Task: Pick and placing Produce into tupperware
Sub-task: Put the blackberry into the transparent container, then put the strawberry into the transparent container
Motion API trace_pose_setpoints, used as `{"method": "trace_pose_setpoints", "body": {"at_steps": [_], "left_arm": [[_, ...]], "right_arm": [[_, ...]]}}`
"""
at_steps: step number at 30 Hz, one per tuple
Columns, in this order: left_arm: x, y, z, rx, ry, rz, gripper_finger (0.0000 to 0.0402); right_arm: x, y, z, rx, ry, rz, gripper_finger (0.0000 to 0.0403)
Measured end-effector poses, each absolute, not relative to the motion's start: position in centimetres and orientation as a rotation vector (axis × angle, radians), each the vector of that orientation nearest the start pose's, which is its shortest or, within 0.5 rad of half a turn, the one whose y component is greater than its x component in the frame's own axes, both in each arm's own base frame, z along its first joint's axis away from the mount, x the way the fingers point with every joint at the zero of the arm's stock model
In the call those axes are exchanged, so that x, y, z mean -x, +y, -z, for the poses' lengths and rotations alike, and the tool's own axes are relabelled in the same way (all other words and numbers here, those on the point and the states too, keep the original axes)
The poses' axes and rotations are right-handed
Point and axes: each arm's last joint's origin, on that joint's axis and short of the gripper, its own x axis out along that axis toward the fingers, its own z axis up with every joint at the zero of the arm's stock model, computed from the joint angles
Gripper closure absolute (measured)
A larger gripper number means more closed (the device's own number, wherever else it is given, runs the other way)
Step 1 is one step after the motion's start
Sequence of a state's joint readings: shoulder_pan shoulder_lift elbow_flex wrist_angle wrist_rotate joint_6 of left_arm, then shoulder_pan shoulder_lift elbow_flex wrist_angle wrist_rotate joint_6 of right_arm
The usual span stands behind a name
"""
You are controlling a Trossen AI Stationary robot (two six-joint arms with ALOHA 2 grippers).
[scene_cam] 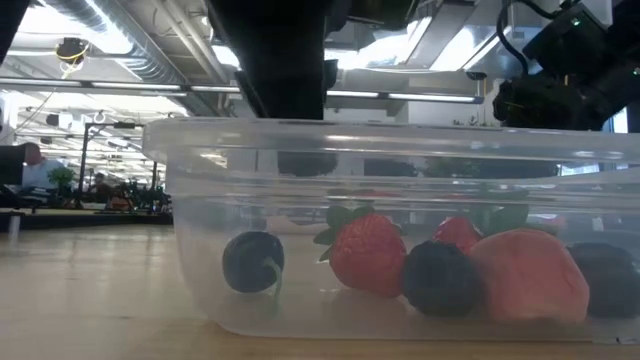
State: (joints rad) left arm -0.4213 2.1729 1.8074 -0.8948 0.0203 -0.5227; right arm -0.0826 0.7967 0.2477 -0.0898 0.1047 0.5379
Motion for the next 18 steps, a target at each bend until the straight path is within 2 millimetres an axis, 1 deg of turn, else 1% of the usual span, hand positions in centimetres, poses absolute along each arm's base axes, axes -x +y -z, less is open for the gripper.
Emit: {"method": "trace_pose_setpoints", "body": {"at_steps": [3, 9, 11, 15, 18], "left_arm": [[-41.0, -18.3, -20.1, 0.217, 1.284, 0.033, 0.0274], [-41.2, -18.3, -20.2, 0.233, 1.264, 0.018, 0.0256], [-41.2, -18.3, -20.5, 0.219, 1.267, 0.027, 0.0251], [-41.8, -18.6, -23.0, 0.155, 1.205, 0.077, 0.0241], [-41.9, -18.4, -25.6, 0.091, 1.188, 0.122, 0.0229]], "right_arm": [[-15.1, -1.5, -15.5, -0.518, 0.588, 0.353, 0.0111], [-15.3, -1.6, -15.7, -0.519, 0.56, 0.346, 0.0111], [-15.3, -1.6, -15.7, -0.519, 0.559, 0.345, 0.0111], [-15.3, -1.6, -15.7, -0.518, 0.559, 0.345, 0.0111], [-15.3, -1.6, -15.7, -0.518, 0.559, 0.345, 0.0111]]}}
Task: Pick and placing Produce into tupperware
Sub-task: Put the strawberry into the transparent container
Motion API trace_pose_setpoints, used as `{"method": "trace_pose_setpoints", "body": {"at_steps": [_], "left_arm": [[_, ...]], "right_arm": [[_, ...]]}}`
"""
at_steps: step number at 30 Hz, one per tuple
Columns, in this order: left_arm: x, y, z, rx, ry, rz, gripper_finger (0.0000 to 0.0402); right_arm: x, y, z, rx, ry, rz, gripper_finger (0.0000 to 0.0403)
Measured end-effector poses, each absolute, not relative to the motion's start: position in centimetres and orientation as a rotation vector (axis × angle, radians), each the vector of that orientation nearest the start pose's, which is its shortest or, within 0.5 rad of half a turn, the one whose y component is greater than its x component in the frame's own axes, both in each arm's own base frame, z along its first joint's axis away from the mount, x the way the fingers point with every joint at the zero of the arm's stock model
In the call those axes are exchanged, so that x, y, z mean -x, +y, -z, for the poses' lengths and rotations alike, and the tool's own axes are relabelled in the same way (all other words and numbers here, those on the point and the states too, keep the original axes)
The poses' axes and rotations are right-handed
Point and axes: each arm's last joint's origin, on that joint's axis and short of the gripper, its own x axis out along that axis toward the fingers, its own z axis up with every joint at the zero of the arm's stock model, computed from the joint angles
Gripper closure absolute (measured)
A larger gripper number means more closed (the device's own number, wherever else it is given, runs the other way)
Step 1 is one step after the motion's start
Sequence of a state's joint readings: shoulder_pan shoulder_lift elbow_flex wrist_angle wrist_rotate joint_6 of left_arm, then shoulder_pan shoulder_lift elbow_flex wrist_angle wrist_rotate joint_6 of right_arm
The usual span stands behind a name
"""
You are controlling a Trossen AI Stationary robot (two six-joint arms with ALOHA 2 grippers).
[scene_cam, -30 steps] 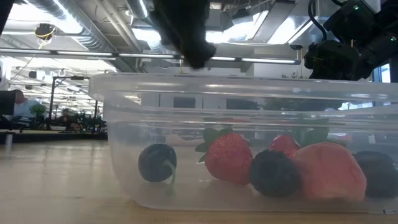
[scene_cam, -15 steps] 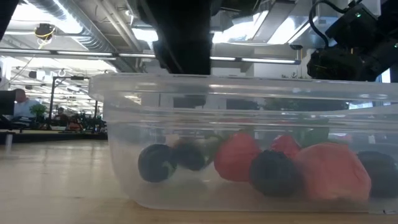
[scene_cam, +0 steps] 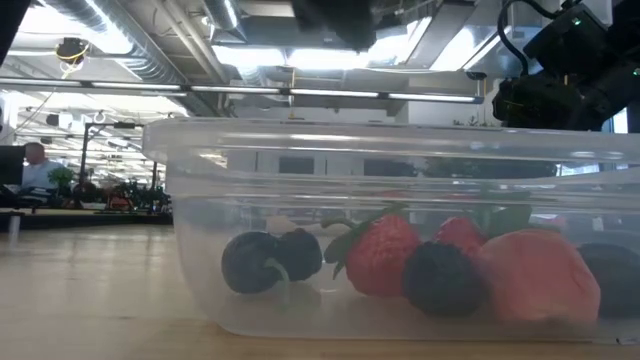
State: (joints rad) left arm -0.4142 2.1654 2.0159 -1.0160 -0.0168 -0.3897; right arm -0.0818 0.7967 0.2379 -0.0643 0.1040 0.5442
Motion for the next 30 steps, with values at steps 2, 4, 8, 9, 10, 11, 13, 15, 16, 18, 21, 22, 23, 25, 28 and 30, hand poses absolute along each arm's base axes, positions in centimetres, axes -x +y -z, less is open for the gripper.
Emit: {"method": "trace_pose_setpoints", "body": {"at_steps": [2, 4, 8, 9, 10, 11, 13, 15, 16, 18, 21, 22, 23, 25, 28, 30], "left_arm": [[-41.5, -17.8, -27.4, 0.047, 1.21, 0.101, 0.0219], [-40.8, -16.7, -28.9, -0.001, 1.265, 0.027, 0.0212], [-38.9, -14.9, -33.0, -0.09, 1.306, -0.101, 0.0208], [-38.4, -14.6, -34.0, -0.102, 1.292, -0.125, 0.0208], [-37.9, -14.4, -35.0, -0.099, 1.253, -0.135, 0.0209], [-37.2, -14.1, -36.0, -0.091, 1.22, -0.134, 0.021], [-35.3, -13.6, -38.2, -0.069, 1.182, -0.129, 0.0212], [-33.6, -13.2, -40.2, -0.032, 1.129, -0.129, 0.0212], [-32.8, -13.1, -41.1, -0.021, 1.104, -0.123, 0.0211], [-31.1, -13.0, -42.7, 0.013, 1.056, -0.114, 0.0209], [-28.6, -13.1, -44.6, 0.08, 0.995, -0.108, 0.021], [-27.9, -13.3, -45.0, 0.096, 0.983, -0.109, 0.0211], [-27.3, -13.5, -45.2, 0.106, 0.973, -0.11, 0.0212], [-26.0, -14.2, -45.3, 0.104, 0.968, -0.109, 0.0214], [-24.2, -15.2, -44.7, 0.091, 0.977, -0.112, 0.0214], [-23.0, -15.7, -43.8, 0.087, 1.001, -0.127, 0.0212]], "right_arm": [[-15.3, -1.6, -15.7, -0.517, 0.559, 0.345, 0.0111], [-15.3, -1.6, -15.7, -0.518, 0.559, 0.345, 0.0111], [-15.3, -1.6, -15.7, -0.52, 0.559, 0.345, 0.0111], [-15.3, -1.6, -15.7, -0.522, 0.559, 0.346, 0.0111], [-15.3, -1.6, -15.7, -0.523, 0.558, 0.346, 0.0111], [-15.3, -1.6, -15.7, -0.523, 0.559, 0.346, 0.0111], [-15.3, -1.6, -15.7, -0.523, 0.558, 0.346, 0.0111], [-15.3, -1.6, -15.7, -0.524, 0.558, 0.346, 0.0111], [-15.3, -1.6, -15.7, -0.524, 0.557, 0.346, 0.0111], [-15.3, -1.6, -15.7, -0.524, 0.556, 0.346, 0.0111], [-15.3, -1.6, -15.7, -0.531, 0.555, 0.348, 0.0111], [-15.3, -1.6, -15.7, -0.541, 0.552, 0.35, 0.0111], [-15.3, -1.6, -15.7, -0.547, 0.549, 0.352, 0.0111], [-15.4, -1.6, -15.8, -0.552, 0.537, 0.35, 0.0111], [-15.4, -1.6, -16.0, -0.579, 0.515, 0.352, 0.0111], [-15.6, -1.6, -16.2, -0.6, 0.486, 0.35, 0.0111]]}}
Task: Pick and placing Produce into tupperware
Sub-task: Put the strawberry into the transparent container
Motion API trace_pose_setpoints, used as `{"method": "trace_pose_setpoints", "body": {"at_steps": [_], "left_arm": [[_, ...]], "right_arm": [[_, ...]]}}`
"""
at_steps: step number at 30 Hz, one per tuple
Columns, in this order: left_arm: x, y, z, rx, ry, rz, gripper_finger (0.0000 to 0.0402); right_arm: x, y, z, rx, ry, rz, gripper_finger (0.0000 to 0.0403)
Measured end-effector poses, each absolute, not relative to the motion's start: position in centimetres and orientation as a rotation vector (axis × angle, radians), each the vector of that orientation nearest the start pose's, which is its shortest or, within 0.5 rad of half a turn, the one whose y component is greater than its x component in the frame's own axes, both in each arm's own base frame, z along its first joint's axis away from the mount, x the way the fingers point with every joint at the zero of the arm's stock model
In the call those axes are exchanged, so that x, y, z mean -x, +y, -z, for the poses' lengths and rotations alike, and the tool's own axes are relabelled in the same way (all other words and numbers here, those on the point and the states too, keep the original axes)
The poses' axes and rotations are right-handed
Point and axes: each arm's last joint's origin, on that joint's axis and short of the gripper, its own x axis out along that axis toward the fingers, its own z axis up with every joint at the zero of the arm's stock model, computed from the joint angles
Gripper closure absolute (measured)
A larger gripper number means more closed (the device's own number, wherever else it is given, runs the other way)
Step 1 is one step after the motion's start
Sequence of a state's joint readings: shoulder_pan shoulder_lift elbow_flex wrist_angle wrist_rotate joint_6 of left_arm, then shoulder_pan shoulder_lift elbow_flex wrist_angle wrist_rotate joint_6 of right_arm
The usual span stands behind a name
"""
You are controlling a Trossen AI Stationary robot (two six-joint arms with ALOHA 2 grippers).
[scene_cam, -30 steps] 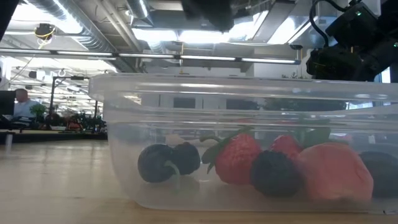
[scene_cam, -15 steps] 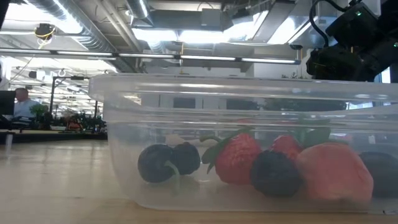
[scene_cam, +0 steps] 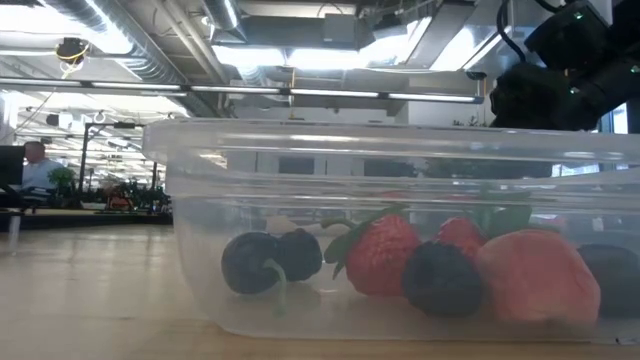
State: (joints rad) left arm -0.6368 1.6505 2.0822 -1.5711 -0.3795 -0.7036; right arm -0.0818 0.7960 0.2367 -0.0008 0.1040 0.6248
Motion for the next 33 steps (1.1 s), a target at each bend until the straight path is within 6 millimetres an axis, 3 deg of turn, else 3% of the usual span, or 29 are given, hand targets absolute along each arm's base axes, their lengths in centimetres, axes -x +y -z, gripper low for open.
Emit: {"method": "trace_pose_setpoints", "body": {"at_steps": [11, 23, 27, 33], "left_arm": [[-17.1, -17.2, -34.7, 0.146, 1.231, -0.265, 0.0213], [-14.4, -19.6, -23.4, 0.209, 1.466, -0.133, 0.0208], [-13.8, -20.3, -21.5, 0.256, 1.483, -0.06, 0.0209], [-12.6, -20.9, -20.9, 0.218, 1.482, -0.03, 0.0209]], "right_arm": [[-16.0, -1.8, -16.9, -0.673, 0.36, 0.407, 0.0111], [-16.1, -1.9, -17.2, -0.717, 0.313, 0.424, 0.0111], [-16.1, -2.0, -17.3, -0.735, 0.289, 0.451, 0.0111], [-16.1, -2.0, -17.3, -0.757, 0.28, 0.463, 0.0111]]}}
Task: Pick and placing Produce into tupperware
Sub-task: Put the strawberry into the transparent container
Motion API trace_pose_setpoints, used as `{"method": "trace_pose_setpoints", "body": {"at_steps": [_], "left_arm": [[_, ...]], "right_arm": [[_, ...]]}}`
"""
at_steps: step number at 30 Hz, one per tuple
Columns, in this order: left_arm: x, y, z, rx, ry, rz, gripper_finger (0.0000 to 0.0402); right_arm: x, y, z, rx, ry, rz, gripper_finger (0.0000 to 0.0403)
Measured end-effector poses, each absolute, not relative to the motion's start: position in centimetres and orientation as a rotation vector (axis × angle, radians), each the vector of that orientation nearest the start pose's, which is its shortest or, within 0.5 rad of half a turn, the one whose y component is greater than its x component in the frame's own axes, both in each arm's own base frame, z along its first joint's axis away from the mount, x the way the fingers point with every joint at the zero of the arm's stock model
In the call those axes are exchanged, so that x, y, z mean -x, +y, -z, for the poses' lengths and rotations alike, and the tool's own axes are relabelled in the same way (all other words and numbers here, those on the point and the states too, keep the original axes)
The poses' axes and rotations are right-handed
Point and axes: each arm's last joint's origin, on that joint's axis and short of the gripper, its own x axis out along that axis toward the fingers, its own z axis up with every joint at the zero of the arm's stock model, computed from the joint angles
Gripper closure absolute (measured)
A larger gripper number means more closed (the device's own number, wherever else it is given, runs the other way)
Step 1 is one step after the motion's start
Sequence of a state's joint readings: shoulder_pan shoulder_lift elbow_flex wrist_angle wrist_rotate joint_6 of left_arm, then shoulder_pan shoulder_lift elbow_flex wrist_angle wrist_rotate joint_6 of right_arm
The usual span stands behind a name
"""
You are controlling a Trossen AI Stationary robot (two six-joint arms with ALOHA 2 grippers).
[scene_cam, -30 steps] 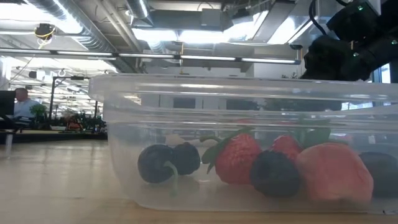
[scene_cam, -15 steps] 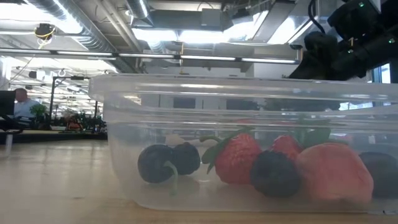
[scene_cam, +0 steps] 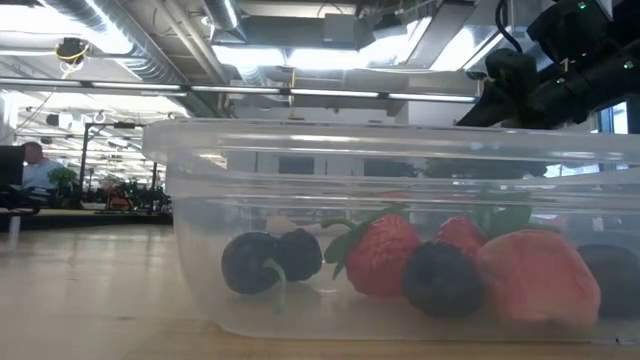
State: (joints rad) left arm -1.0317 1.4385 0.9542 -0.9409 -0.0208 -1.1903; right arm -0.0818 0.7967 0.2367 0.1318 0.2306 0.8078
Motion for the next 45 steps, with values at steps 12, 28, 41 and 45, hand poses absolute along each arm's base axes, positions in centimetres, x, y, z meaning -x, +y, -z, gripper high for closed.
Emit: {"method": "trace_pose_setpoints", "body": {"at_steps": [12, 28, 41, 45], "left_arm": [[-12.23, -21.12, -20.76, 0.294, 1.465, -0.107, 0.0208], [-12.43, -21.63, -20.48, 0.317, 1.481, -0.076, 0.021], [-12.49, -21.52, -20.48, 0.315, 1.486, -0.08, 0.0165], [-12.49, -21.53, -20.48, 0.315, 1.486, -0.08, 0.0125]], "right_arm": [[-16.11, -1.98, -17.31, -0.741, 0.284, 0.459, 0.0111], [-16.11, -1.98, -17.31, -0.724, 0.289, 0.455, 0.0111], [-16.11, -1.98, -17.32, -0.705, 0.293, 0.452, 0.0111], [-16.11, -1.98, -17.32, -0.704, 0.293, 0.451, 0.0111]]}}
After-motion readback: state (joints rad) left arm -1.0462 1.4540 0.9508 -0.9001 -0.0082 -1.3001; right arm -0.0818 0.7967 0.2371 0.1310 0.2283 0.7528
